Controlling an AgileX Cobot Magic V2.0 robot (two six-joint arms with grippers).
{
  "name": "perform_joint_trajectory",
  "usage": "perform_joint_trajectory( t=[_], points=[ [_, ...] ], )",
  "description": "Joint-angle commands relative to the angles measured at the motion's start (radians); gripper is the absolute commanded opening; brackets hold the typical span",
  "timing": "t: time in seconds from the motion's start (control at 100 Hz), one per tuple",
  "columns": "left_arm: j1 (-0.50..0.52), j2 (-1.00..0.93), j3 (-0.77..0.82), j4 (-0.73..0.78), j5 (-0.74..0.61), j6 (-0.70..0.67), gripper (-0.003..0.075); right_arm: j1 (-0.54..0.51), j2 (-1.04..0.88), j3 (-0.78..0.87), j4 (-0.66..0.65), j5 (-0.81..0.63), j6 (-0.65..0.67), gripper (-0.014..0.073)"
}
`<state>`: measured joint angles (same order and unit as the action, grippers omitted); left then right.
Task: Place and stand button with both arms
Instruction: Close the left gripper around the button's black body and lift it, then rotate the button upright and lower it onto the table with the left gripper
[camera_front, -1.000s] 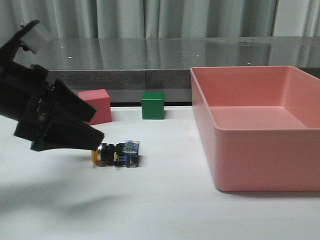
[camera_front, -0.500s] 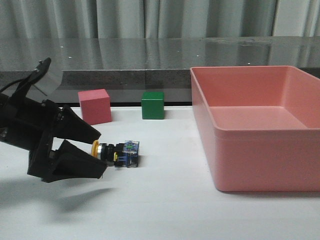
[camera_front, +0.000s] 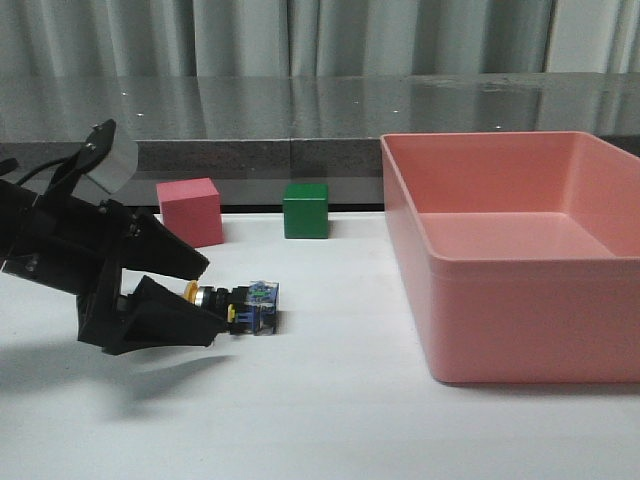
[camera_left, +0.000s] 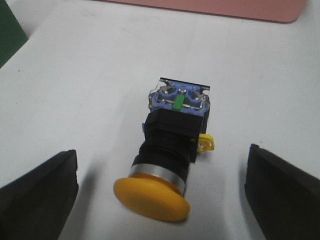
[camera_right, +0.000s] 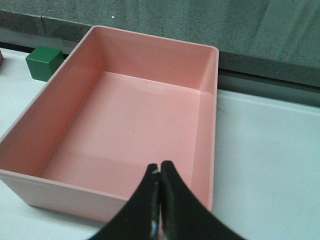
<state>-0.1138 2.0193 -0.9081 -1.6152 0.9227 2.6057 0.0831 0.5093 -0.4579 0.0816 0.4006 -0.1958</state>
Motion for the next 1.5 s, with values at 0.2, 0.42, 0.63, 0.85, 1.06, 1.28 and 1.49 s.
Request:
perform_joint_trajectory(
  t=[0.2,0.42,0.63,0.85,1.06,1.28,1.49],
  points=[
    [-0.044,-0.036,-0.020,-0.061,-0.004,0.006,0.0638,-0.006,0.000,-0.029,0.004,-0.069,0.000,-0.0057],
    [-0.046,-0.005,-0.027,-0.075,0.001,0.006,0.0562,-0.006,0.000,-0.029,0.004,-0.069,0.000,-0.0057],
    [-0.046,-0.005,-0.027,-0.075,0.005,0.006,0.0323,-0.006,0.000,-0.029,0.004,-0.069,0.000,-0.0057],
    [-0.044,-0.007,-0.027,-0.075,0.009,0.006,0.0066,-0.006,0.000,-0.029,0.004,-0.069,0.000,-0.0057],
    [-0.044,-0.095,-0.027,-0.003,0.020,-0.010,-0.0019,-0.006,0.000,-0.029,0.004,-0.069,0.000,-0.0057],
    [-0.046,-0.317,-0.061,0.258,-0.142,-0.312,-0.0019,-0.006,0.000,-0.029,0.004,-0.069,0.000,-0.0057],
    [-0.070,-0.456,-0.217,0.791,-0.133,-0.814,-0.0019,-0.006,0.000,-0.029,0.004,-0.069,0.000,-0.0057]
  ],
)
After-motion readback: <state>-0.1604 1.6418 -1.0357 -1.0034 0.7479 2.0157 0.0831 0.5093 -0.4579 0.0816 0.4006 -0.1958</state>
